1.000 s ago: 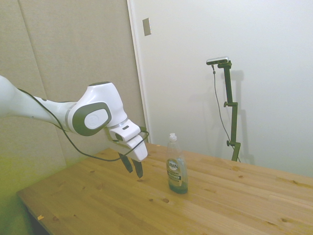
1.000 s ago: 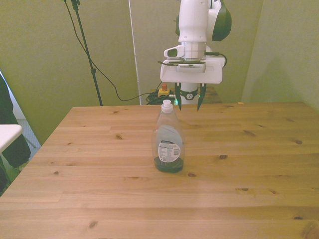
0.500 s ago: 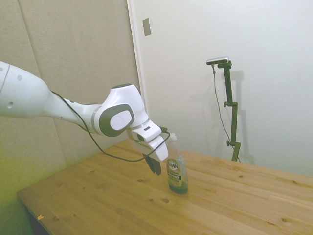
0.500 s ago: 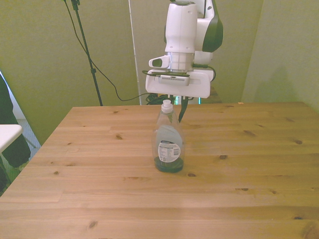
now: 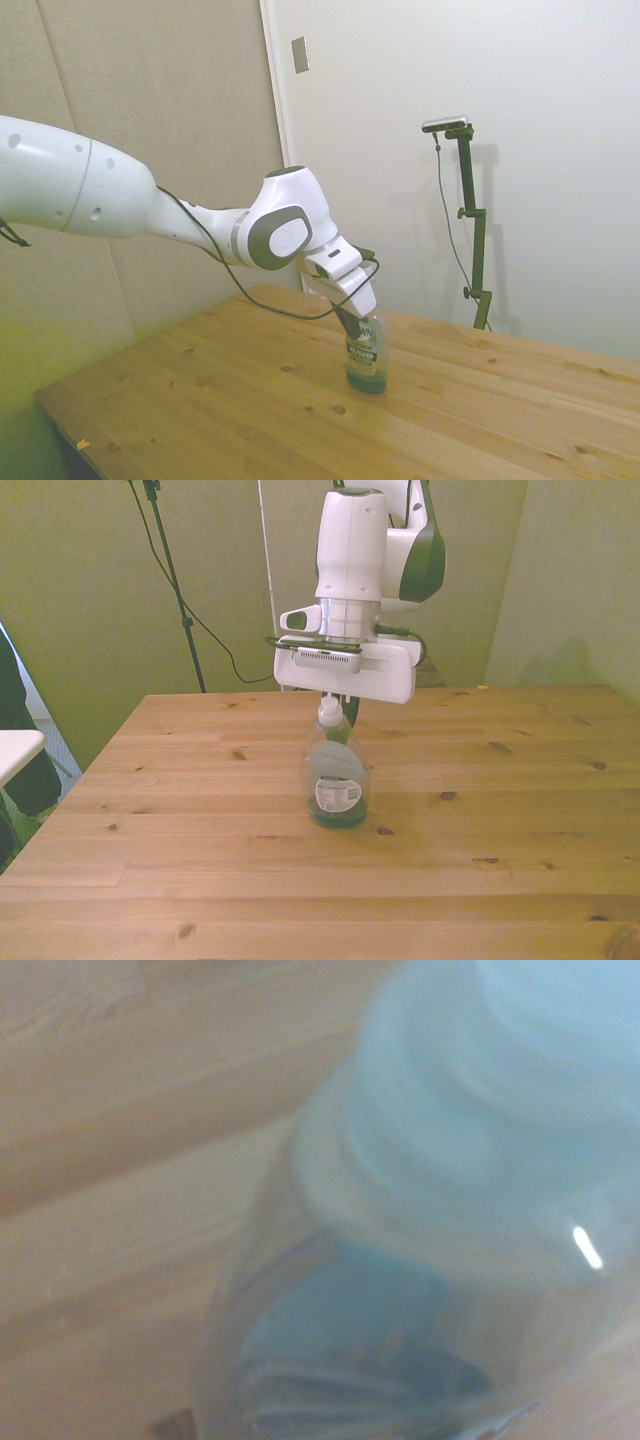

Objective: Knock down the dish soap

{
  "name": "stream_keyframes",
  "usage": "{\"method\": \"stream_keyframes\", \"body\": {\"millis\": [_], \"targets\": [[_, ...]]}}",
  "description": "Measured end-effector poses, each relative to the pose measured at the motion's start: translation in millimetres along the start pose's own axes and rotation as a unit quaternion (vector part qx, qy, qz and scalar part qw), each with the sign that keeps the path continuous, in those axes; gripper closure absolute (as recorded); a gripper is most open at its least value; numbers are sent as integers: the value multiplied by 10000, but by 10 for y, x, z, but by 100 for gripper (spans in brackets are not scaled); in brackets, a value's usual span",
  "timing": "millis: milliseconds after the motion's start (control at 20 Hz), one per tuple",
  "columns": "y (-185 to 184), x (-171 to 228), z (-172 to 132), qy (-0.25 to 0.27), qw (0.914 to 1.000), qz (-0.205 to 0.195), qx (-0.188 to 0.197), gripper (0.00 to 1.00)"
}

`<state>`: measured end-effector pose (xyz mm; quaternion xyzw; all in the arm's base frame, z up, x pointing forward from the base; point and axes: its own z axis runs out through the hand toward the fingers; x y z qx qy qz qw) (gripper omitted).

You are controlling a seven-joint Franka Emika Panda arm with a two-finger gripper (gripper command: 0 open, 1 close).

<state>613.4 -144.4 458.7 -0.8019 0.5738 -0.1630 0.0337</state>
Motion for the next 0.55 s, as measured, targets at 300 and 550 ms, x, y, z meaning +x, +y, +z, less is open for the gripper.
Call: {"method": "stream_keyframes", "body": {"millis": [300,550], "targets": [[-402,177,167,38,9995,234,204,100],[-617,245,283,110,9990,329,279,100]]}}
